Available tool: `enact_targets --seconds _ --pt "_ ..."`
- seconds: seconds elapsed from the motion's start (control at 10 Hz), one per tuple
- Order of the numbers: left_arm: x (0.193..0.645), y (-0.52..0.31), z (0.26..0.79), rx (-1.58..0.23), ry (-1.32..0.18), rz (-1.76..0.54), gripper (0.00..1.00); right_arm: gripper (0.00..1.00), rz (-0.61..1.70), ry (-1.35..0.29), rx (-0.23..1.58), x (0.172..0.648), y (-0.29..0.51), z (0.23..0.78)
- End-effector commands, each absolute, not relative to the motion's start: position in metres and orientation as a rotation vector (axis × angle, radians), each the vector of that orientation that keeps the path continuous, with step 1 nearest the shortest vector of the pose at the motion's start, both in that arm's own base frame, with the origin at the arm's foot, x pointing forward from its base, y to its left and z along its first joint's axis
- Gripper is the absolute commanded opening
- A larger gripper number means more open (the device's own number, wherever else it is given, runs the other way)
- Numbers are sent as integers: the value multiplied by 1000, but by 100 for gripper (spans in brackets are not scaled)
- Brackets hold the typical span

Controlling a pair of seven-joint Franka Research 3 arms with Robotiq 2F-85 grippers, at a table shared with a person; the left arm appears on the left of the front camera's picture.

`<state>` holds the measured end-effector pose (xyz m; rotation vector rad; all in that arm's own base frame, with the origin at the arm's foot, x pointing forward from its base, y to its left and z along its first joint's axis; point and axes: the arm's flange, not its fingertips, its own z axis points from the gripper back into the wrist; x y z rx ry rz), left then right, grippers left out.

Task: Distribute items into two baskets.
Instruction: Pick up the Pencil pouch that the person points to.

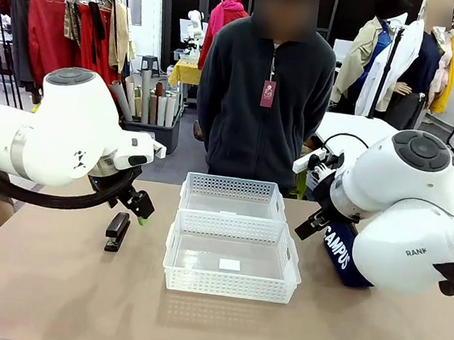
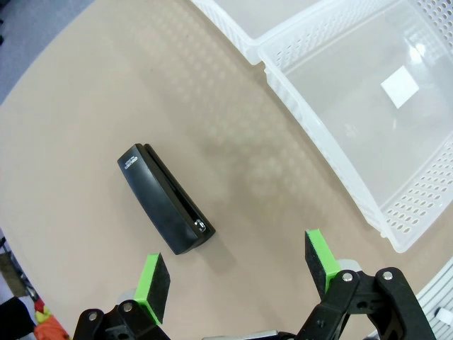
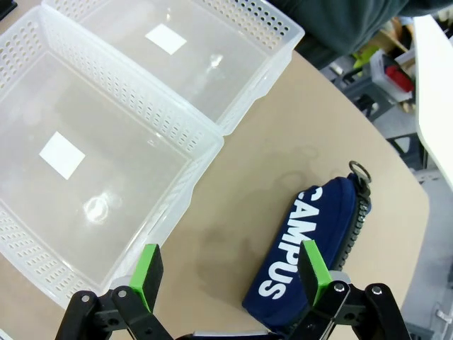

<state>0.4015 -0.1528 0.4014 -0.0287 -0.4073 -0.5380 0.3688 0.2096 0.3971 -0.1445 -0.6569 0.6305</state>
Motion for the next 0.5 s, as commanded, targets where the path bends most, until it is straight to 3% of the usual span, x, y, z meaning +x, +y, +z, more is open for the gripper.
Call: enact_targets --seconds 0.0,0.4 --pt "403 -149 397 -26 -404 -535 100 100 640 -667 -130 375 202 398" --pt "403 -149 397 -26 -404 -535 100 100 640 -667 -130 375 202 398"
